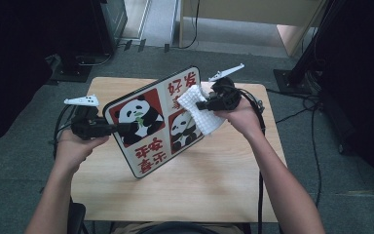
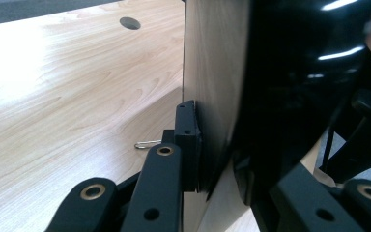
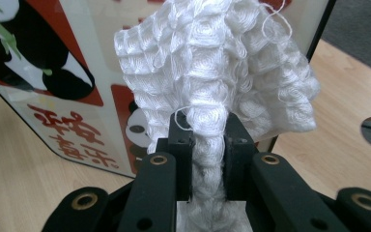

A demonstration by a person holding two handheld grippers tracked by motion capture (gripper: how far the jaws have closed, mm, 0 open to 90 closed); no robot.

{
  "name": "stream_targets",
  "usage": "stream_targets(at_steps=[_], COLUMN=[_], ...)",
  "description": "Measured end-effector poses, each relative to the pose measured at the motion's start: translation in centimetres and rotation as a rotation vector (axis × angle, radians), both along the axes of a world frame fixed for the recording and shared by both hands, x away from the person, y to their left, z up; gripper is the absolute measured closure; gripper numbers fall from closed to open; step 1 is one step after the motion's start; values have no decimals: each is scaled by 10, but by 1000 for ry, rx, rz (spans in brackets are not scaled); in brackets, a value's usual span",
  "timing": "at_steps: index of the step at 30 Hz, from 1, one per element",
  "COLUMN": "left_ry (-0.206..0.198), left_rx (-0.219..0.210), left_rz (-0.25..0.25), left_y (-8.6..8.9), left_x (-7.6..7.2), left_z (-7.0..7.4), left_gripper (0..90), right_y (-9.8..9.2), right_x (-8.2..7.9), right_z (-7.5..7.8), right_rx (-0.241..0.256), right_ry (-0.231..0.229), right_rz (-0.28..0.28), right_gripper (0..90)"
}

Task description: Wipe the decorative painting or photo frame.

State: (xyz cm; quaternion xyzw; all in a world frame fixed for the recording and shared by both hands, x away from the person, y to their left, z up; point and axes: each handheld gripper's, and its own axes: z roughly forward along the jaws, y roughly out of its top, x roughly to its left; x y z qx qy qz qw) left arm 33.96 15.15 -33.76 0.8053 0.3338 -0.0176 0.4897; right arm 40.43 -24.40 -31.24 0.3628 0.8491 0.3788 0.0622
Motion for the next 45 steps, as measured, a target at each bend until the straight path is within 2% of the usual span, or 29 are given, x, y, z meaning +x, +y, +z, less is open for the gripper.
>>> stream_targets(at_steps=[13,18,25,29,38,45], left_ry=[-6,-5,-9,-14,-10,-11], left_rx=[3,6,5,10,0,4], left_rz=[-1,-1,-3,-4,-14,-18], left_y=[0,0,0,0,1,1], left_x=[0,0,0,0,1,1], left_z=[0,0,0,0,-1,0], left_gripper=[793,793,794,795,793,794], right_y=[19,30,47,52,55,53], right_x=[5,7,6,11,20,21], right_z=[51,71,90,89,69,61], right_rx=[20,8,6,8,-4,23], right_ry=[-55,-80,-115,-106,-71,-68], right_rz=[47,67,96,92,91,98], right_gripper=[784,784,784,782,782,780])
